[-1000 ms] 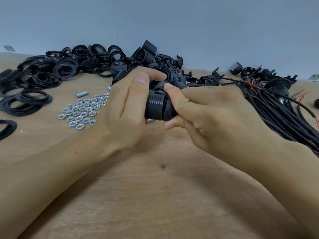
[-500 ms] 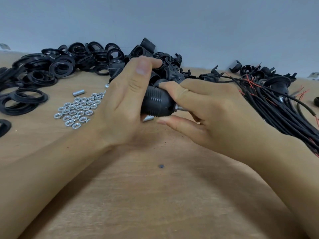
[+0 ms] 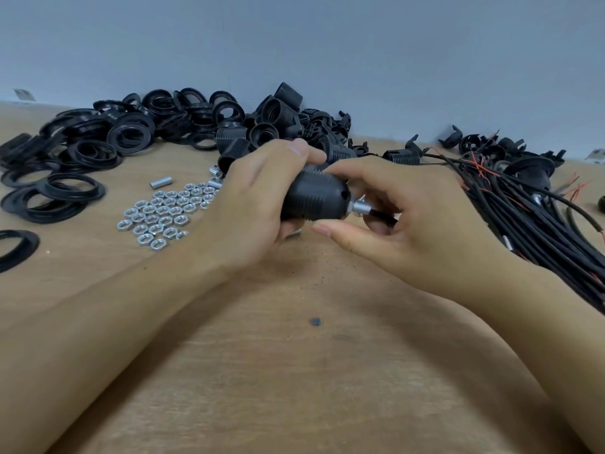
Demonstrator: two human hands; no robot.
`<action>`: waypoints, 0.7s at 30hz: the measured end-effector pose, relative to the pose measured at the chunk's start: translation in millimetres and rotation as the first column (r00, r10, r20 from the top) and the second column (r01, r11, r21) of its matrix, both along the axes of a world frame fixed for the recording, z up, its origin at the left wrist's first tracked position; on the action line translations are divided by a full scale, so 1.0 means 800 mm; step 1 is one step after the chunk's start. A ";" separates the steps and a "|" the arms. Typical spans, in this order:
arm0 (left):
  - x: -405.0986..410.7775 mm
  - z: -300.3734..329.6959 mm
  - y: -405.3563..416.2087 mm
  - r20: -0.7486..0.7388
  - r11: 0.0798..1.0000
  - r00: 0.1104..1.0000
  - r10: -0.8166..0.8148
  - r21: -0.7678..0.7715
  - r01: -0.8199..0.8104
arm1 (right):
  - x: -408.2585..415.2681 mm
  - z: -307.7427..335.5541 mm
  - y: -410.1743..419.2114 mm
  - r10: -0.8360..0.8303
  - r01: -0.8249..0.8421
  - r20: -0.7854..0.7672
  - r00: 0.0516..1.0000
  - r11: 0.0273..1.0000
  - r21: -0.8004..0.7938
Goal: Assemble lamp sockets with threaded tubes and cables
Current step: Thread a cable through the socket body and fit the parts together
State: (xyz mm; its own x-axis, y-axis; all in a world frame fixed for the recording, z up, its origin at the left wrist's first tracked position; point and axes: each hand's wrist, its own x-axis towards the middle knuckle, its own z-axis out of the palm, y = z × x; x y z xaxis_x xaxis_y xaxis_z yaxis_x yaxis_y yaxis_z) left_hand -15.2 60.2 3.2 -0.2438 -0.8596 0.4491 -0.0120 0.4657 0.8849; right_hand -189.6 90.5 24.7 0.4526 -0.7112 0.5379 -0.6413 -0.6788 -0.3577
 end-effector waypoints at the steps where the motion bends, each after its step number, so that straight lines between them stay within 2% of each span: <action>1: -0.001 -0.001 0.000 -0.012 1.000 1.000 0.006 0.024 -0.005 | 0.001 -0.001 0.000 -0.003 0.003 -0.001 1.000 1.000 0.000; 6: 0.004 0.003 0.000 0.005 0.989 0.993 0.114 0.094 -0.114 | -0.005 -0.005 -0.006 -0.034 0.034 0.045 0.998 0.999 0.015; 10: 0.010 0.006 -0.005 -0.018 0.977 0.983 0.185 0.107 -0.182 | -0.015 -0.005 -0.012 -0.136 0.136 -0.006 0.991 0.990 0.037; 15: 0.007 -0.002 0.002 0.059 0.986 0.988 0.143 0.080 -0.147 | -0.008 -0.002 -0.009 -0.024 0.025 -0.043 0.999 1.000 0.017; 18: 0.004 -0.005 0.007 0.194 0.996 0.977 0.093 -0.004 -0.094 | -0.005 -0.003 -0.009 0.029 -0.028 -0.067 0.997 0.999 0.020; 21: 0.010 -0.005 0.004 0.289 0.960 0.929 0.230 -0.225 -0.167 | -0.006 -0.003 -0.010 0.016 -0.012 -0.072 0.997 0.999 0.052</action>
State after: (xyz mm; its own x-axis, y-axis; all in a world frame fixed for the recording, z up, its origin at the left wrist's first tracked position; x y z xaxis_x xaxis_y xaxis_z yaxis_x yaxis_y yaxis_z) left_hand -7.2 63.7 -0.5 -0.2305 -0.8092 0.5405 -0.3802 0.5862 0.7154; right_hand -194.7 82.8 22.1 0.4990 -0.7306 0.4661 -0.6572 -0.6696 -0.3460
